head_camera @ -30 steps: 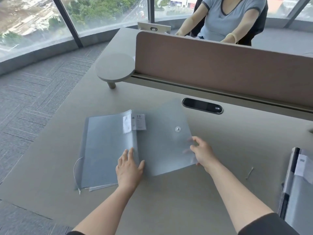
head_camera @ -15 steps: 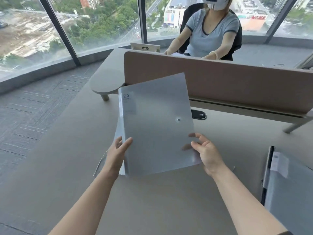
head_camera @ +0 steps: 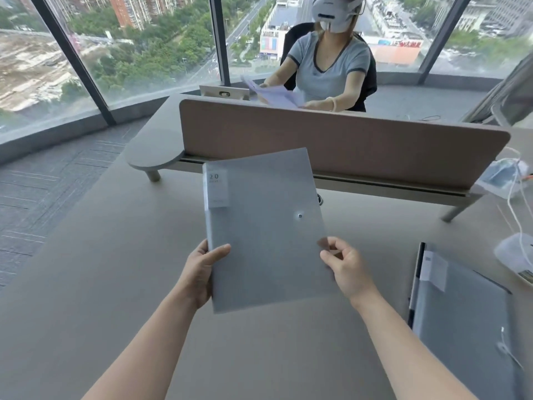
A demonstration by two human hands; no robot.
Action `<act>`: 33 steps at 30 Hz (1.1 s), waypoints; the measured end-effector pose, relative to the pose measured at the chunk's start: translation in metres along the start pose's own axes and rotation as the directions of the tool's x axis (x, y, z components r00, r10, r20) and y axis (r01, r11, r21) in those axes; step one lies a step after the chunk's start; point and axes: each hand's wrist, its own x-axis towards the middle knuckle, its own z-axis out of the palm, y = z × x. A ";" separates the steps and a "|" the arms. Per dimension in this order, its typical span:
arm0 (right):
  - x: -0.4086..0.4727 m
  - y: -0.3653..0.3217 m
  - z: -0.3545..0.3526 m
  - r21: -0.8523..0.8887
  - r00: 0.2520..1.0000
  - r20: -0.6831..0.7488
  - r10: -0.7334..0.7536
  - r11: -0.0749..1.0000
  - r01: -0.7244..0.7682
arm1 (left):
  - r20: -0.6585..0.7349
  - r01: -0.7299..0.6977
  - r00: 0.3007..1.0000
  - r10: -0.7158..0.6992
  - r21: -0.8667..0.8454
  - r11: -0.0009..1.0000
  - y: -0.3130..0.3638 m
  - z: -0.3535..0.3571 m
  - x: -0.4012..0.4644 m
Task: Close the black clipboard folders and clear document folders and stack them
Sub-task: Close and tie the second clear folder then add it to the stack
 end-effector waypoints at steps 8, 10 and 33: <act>-0.018 0.081 -0.027 -0.198 0.988 -0.009 0.156 0.968 -0.154 | -0.033 0.239 0.971 -0.237 0.143 0.960 -0.069 0.011 0.017; -0.021 0.097 -0.027 -0.221 0.981 -0.011 0.195 0.956 -0.193 | -0.047 0.270 0.963 -0.266 0.181 0.946 -0.082 0.009 0.020; 0.004 0.120 -0.004 -0.615 0.945 -0.120 0.303 0.725 -0.311 | -0.335 0.294 0.931 -0.147 0.444 0.847 -0.112 -0.017 0.026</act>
